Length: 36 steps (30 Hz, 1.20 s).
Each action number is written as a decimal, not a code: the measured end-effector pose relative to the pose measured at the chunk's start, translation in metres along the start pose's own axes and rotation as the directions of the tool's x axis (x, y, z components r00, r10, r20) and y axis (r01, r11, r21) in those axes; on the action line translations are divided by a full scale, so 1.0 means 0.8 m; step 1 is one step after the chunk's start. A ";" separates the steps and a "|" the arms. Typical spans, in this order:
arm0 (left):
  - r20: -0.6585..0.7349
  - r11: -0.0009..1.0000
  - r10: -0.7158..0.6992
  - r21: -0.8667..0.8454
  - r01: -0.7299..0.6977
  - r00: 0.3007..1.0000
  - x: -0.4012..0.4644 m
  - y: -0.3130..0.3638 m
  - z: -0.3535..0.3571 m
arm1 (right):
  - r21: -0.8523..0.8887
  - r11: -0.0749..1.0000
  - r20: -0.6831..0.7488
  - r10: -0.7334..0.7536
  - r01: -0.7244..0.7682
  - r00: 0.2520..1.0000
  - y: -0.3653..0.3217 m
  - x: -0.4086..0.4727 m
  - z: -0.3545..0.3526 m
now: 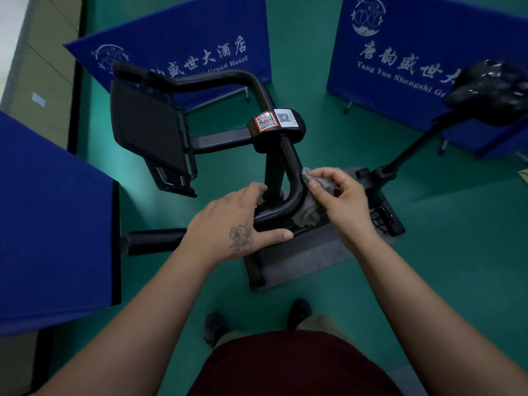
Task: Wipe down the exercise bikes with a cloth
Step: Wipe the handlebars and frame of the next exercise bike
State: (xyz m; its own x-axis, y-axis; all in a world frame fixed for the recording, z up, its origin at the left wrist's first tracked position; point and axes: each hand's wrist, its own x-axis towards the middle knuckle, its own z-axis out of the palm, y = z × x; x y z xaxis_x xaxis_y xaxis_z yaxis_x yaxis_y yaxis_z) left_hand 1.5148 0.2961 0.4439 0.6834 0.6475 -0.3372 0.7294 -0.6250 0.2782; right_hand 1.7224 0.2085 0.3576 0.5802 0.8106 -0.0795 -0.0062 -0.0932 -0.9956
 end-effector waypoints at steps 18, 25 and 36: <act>-0.013 0.973 0.229 0.035 -0.229 0.973 -0.007 -0.015 0.004 | -0.101 0.994 -0.176 -0.061 0.044 0.982 0.001 -0.049 0.023; 0.004 0.952 0.297 0.081 -0.297 0.955 -0.010 -0.016 0.004 | -0.168 0.985 -0.253 -0.083 0.041 0.964 -0.015 -0.036 0.031; 0.064 0.900 0.427 0.074 -0.431 0.902 -0.030 -0.033 -0.022 | -0.102 0.995 -0.316 -0.011 -0.022 0.949 -0.010 -0.086 0.054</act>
State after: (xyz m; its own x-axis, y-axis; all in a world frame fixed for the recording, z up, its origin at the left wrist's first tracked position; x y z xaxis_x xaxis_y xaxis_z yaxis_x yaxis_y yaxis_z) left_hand 1.4792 0.3049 0.4607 0.9258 0.2897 -0.2427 0.3595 -0.8732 0.3290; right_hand 1.6473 0.1783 0.3688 0.8077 0.5876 -0.0486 0.0641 -0.1694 -0.9835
